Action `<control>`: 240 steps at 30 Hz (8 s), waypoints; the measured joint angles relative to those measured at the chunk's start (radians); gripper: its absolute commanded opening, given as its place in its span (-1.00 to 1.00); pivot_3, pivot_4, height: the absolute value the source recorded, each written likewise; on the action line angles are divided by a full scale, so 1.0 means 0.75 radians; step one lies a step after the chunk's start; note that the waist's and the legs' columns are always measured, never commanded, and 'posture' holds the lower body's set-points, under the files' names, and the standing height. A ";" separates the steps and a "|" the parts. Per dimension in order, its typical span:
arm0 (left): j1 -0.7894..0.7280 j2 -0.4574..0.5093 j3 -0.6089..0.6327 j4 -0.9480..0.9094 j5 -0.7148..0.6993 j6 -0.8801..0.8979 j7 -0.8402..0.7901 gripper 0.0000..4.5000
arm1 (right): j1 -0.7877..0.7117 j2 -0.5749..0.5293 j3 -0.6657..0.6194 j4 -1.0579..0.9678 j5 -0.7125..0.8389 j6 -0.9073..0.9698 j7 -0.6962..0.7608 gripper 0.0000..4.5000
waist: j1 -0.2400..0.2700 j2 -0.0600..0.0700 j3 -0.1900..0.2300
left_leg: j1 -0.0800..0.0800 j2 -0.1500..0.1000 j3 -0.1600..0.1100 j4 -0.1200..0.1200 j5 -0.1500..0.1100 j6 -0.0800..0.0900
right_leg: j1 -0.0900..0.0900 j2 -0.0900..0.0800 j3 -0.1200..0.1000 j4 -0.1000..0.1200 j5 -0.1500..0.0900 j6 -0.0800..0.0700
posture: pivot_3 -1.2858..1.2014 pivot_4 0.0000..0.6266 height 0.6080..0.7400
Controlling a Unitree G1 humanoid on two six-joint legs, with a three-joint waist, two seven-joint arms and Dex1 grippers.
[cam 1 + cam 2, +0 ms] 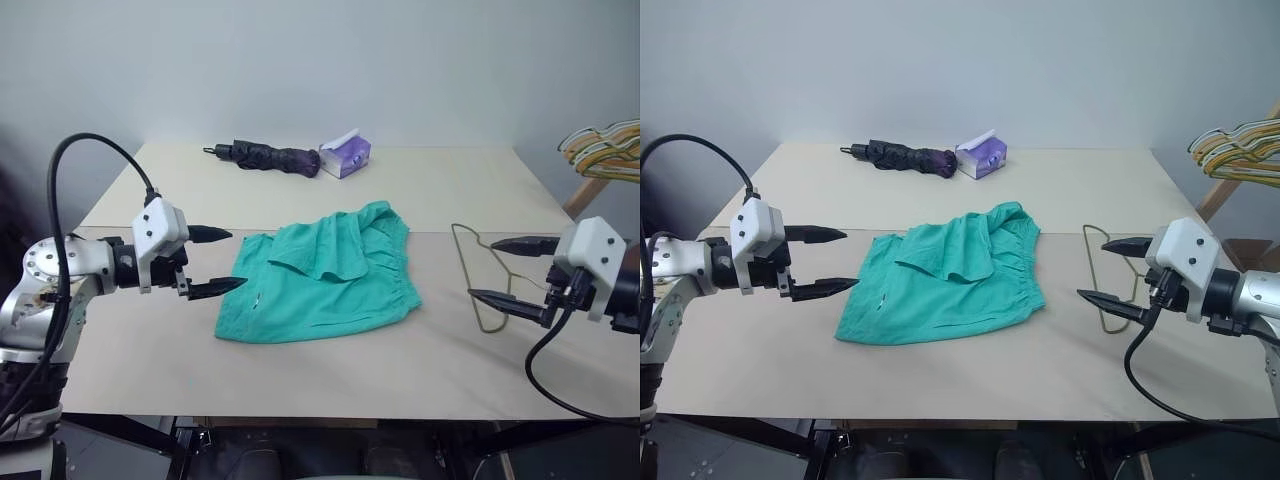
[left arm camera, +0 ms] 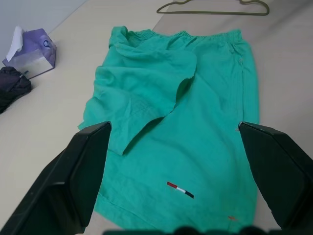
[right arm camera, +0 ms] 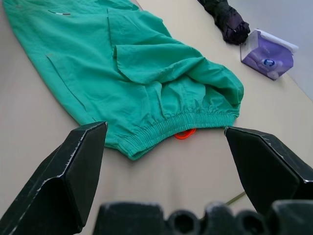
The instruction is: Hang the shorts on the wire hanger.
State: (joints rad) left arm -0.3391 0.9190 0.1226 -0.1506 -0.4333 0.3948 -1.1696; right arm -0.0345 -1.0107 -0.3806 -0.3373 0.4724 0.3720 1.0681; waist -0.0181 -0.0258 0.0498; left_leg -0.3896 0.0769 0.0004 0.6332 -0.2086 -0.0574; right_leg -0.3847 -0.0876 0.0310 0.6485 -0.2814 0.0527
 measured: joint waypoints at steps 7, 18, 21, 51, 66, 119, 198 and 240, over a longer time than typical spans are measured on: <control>0.000 0.014 0.000 -0.004 0.000 0.000 0.002 1.00 | 0.000 0.001 0.001 0.006 -0.001 -0.008 -0.001 0.99 | 0.004 0.000 0.000 | 0.000 0.000 0.000 0.000 0.000 0.000 | 0.000 0.000 0.000 0.000 0.000 0.000 | 0.03 -0.92 1.00; 0.001 0.020 0.000 -0.015 0.000 -0.002 -0.001 1.00 | -0.002 0.019 0.016 -0.013 -0.007 -0.011 -0.015 0.99 | 0.004 0.000 0.000 | 0.000 0.000 0.001 0.000 0.000 0.000 | 0.000 0.000 0.001 0.000 0.000 0.000 | 0.04 -0.84 1.00; 0.002 0.022 -0.002 -0.017 0.000 -0.007 -0.017 1.00 | -0.027 0.019 0.120 -0.042 -0.130 -0.119 -0.038 0.99 | 0.002 0.000 0.002 | 0.001 0.000 0.001 0.000 0.000 0.000 | 0.000 0.001 0.001 0.000 0.000 0.001 | 0.04 -0.81 1.00; 0.264 0.072 -0.031 -0.191 0.108 -0.100 0.024 1.00 | -0.531 0.205 1.000 0.676 -1.362 -1.084 -0.411 -0.50 | 0.001 -0.002 0.043 | 0.000 0.001 0.004 0.000 0.000 0.000 | -0.003 0.001 0.005 0.001 0.003 -0.004 | 0.05 -0.71 1.00; 0.387 0.115 -0.322 -0.129 0.677 -0.550 0.113 1.00 | -0.527 0.221 1.000 0.661 -1.362 -1.068 -0.413 -0.99 | 0.003 -0.002 0.049 | 0.000 0.001 0.006 -0.001 0.000 0.000 | -0.004 0.001 0.006 0.001 0.004 -0.006 | 0.03 -0.74 1.00; -0.109 0.242 -0.390 0.317 0.581 -0.791 -0.250 -0.99 | -0.568 -0.077 0.944 0.364 -0.385 -1.048 0.277 -1.00 | -0.001 0.001 0.062 | 0.007 0.001 0.011 0.003 0.003 0.005 | -0.004 0.002 0.013 0.012 0.002 0.000 | 0.02 -0.79 1.00; 0.959 0.330 0.015 0.093 0.334 -1.145 -0.335 0.04 | -0.416 -0.076 1.039 0.952 -0.812 -1.894 -0.465 0.23 | -0.083 -0.002 0.072 | 0.030 -0.009 0.015 -0.003 -0.013 0.035 | 0.020 -0.007 0.024 -0.002 0.002 -0.005 | -0.02 -0.65 1.00; -0.481 -0.190 -0.299 -0.074 -0.387 0.434 -0.038 1.00 | -0.617 0.162 0.689 0.791 -0.318 0.676 -0.670 -0.29 | -0.114 -0.001 0.070 | -0.001 -0.011 0.007 0.014 -0.015 0.037 | -0.001 -0.003 0.024 -0.001 0.005 0.005 | -0.06 -0.82 1.00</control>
State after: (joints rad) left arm -0.6995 0.7766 -0.1014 -0.2059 -0.7234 0.7207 -1.1978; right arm -0.4975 -0.8889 0.1361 0.2557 0.2340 0.8787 0.5657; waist -0.1033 -0.0268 0.1024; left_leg -0.3904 0.0689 0.0059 0.6439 -0.2200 -0.0299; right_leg -0.3856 -0.0899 0.0491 0.6479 -0.2779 0.0565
